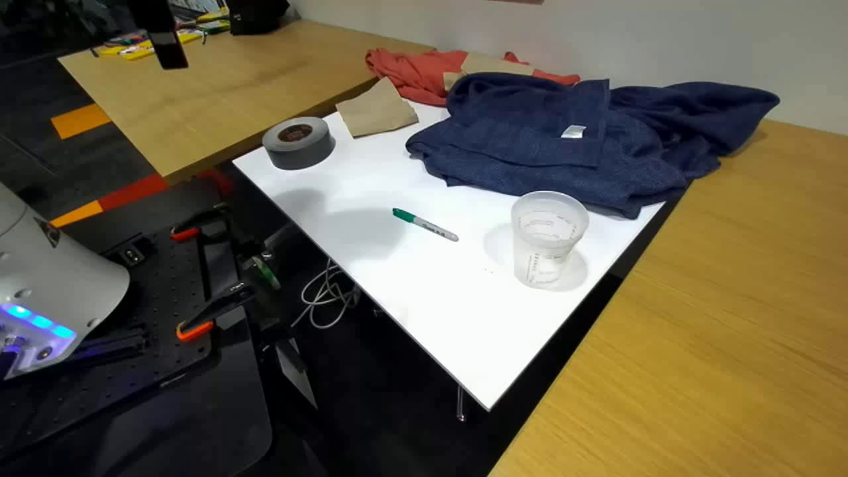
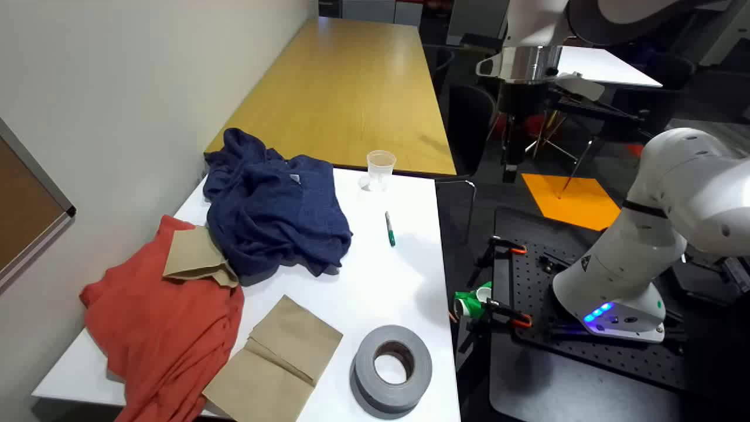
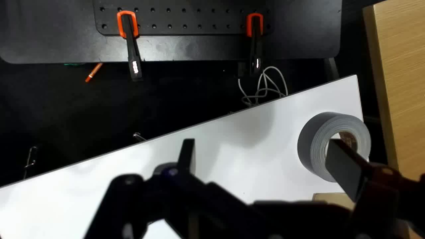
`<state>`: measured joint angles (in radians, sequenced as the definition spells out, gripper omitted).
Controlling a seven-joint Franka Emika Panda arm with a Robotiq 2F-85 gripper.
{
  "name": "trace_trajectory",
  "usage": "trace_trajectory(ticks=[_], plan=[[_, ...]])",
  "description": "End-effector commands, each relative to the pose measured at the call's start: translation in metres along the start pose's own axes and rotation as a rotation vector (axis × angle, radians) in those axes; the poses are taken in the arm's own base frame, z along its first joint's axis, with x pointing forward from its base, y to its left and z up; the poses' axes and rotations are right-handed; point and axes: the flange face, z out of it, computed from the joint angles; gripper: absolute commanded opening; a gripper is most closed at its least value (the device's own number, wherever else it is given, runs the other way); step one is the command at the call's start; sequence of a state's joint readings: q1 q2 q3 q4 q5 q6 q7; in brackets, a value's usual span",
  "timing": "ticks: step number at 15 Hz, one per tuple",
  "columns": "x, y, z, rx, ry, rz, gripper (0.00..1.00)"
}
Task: Move the cup to the left
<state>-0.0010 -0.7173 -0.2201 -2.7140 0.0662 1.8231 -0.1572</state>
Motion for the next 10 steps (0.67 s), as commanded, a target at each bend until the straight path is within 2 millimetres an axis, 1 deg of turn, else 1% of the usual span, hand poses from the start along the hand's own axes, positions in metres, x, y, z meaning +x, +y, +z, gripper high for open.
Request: trace_trajectory(ticks=[1,6,8,10], plan=[[0.0,0.0,0.0,0.0,-0.001,0.0,1.0],[0.0,0.0,0.0,0.0,-0.001,0.0,1.0],[0.007,0.0,-0.001,-0.007,0.02,0.018,1.0],[0.019,0.002,-0.003,-0.022,0.051,0.039,1.0]])
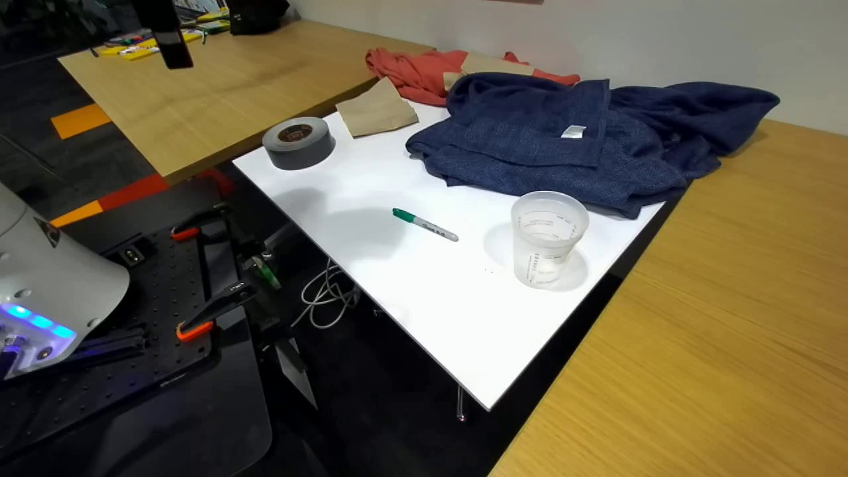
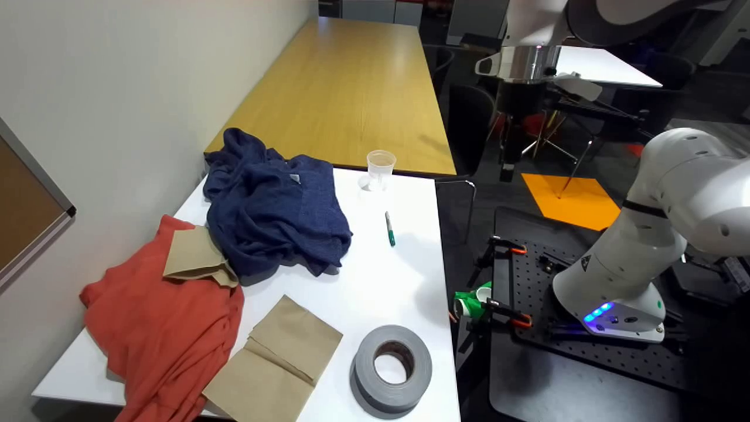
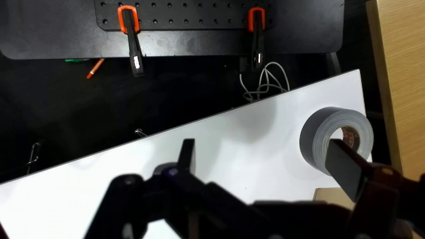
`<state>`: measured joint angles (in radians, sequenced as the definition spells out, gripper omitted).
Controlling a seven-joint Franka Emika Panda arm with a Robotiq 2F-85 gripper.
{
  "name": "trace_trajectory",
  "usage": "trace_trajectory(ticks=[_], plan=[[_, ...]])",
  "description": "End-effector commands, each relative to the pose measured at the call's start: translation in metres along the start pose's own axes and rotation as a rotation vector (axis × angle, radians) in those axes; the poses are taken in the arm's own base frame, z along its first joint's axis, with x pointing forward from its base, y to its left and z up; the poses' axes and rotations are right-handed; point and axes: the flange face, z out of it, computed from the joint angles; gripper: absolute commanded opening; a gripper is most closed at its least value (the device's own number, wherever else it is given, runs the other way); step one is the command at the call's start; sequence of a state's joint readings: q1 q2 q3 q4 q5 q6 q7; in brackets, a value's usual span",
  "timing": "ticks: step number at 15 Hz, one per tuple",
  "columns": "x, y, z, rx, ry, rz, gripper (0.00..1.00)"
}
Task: Move the cup to the left
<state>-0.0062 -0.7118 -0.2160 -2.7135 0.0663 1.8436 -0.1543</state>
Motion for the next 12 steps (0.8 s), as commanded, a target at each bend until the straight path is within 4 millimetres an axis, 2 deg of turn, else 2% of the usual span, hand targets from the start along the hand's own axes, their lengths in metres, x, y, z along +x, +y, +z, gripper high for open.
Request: trace_trajectory(ticks=[1,5,12], plan=[[0.023,0.003,-0.002,-0.023,0.051,0.041,1.0],[0.059,0.023,0.005,-0.061,0.137,0.091,1.0],[0.129,0.08,0.021,-0.147,0.286,0.203,1.0]])
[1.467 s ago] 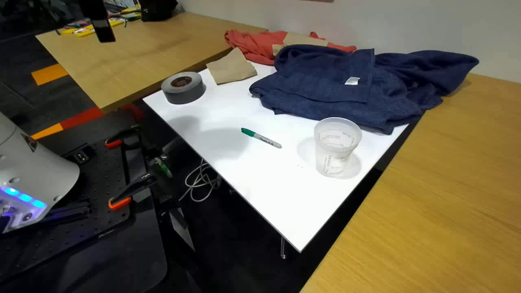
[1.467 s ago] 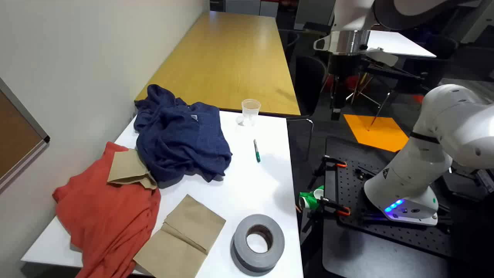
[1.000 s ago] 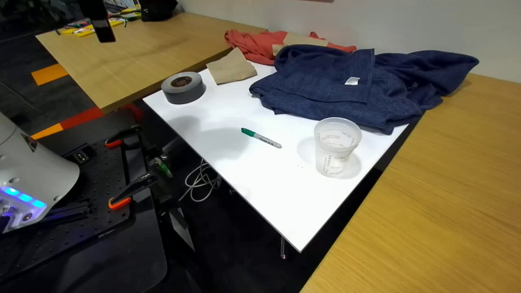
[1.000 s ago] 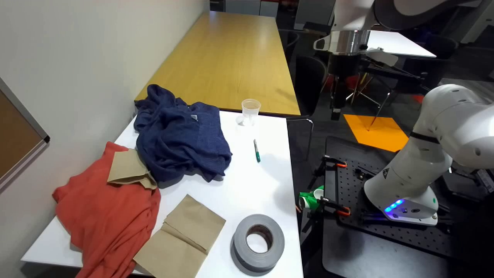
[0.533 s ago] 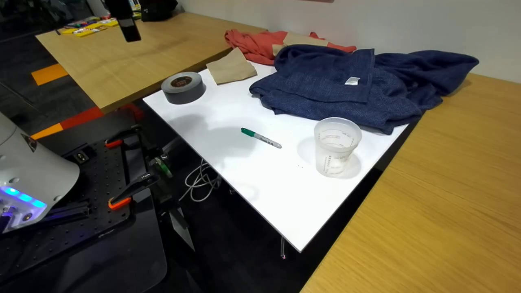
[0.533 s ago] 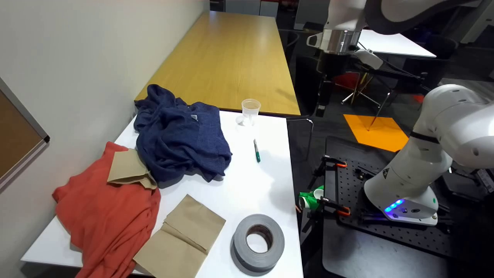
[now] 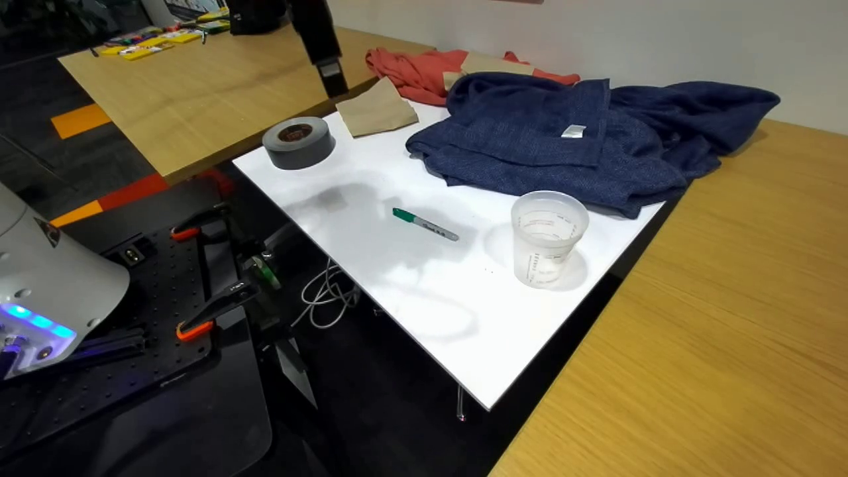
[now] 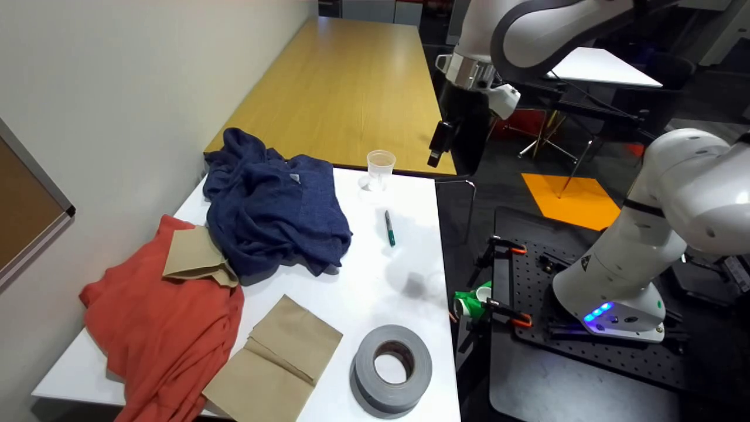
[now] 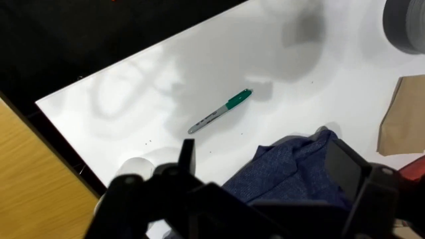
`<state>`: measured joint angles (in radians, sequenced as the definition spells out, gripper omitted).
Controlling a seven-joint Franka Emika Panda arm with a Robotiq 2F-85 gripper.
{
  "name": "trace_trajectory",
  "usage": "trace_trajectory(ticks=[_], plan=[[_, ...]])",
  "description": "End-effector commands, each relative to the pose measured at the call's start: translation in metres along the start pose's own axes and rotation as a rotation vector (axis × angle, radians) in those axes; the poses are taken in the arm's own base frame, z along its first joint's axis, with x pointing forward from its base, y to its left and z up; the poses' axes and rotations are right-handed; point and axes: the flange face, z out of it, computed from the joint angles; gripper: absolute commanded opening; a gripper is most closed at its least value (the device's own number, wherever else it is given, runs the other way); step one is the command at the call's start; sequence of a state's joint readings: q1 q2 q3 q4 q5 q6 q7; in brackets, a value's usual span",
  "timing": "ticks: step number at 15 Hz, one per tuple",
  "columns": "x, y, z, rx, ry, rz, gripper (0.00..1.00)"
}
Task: Move the cup to the left
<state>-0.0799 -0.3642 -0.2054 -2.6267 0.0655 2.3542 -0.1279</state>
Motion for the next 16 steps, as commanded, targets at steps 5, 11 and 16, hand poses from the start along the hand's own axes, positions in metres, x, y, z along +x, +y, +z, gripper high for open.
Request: trace_trajectory(ticks=[5,11,16], plan=[[0.081,0.044,0.039,-0.085,0.055,0.086,1.0],[0.129,0.062,0.072,-0.112,0.026,0.094,1.0],[0.163,0.073,0.101,-0.123,-0.002,0.096,1.0]])
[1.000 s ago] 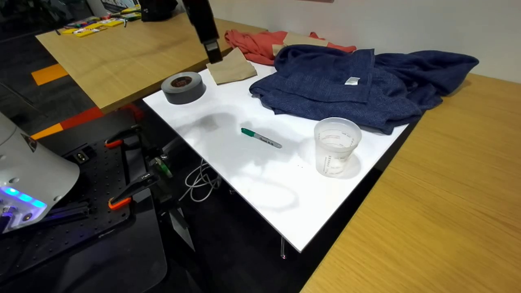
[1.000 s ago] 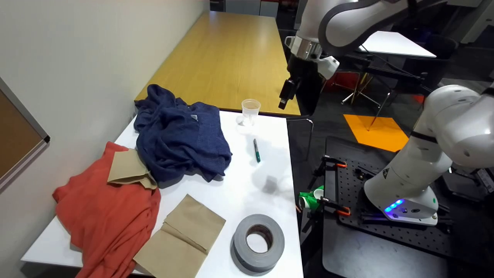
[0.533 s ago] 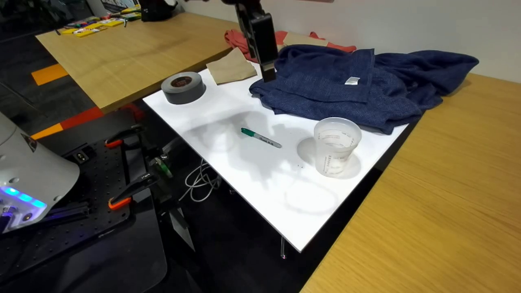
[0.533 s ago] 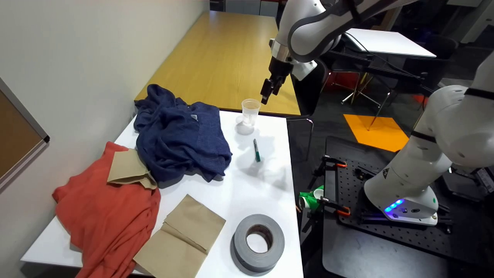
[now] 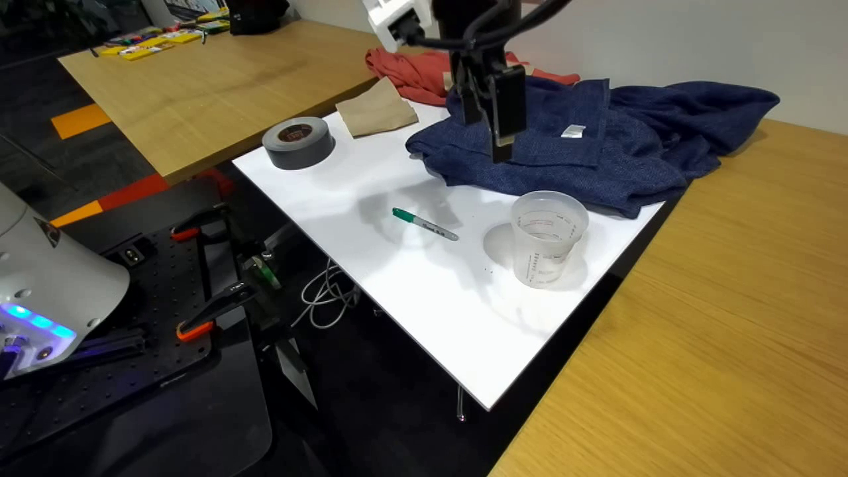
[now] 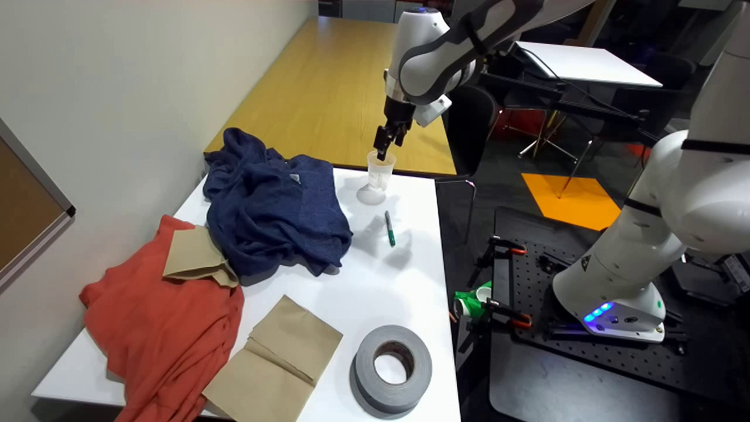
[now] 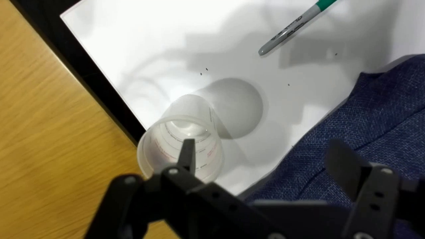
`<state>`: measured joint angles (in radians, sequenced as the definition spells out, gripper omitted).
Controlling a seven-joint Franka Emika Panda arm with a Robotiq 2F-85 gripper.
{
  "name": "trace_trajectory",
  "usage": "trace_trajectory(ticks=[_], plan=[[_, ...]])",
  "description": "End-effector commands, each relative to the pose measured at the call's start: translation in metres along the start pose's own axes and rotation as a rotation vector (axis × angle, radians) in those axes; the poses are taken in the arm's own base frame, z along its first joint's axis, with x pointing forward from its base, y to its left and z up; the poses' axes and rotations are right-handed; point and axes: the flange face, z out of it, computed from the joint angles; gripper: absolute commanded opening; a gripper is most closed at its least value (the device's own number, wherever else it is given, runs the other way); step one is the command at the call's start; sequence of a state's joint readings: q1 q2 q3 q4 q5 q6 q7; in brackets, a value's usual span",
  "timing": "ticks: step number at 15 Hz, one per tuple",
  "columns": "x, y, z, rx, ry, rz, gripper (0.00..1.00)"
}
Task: Move the cup to the left
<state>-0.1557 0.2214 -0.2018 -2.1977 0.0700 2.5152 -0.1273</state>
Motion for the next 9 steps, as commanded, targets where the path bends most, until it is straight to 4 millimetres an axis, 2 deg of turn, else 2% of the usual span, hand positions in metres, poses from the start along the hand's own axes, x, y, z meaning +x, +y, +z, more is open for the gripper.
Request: trace_trajectory(ticks=[1,9], plan=[[0.031,0.003,0.021,0.005,-0.017,0.013,1.0],[0.065,0.016,0.07,0.031,-0.068,0.037,1.0]])
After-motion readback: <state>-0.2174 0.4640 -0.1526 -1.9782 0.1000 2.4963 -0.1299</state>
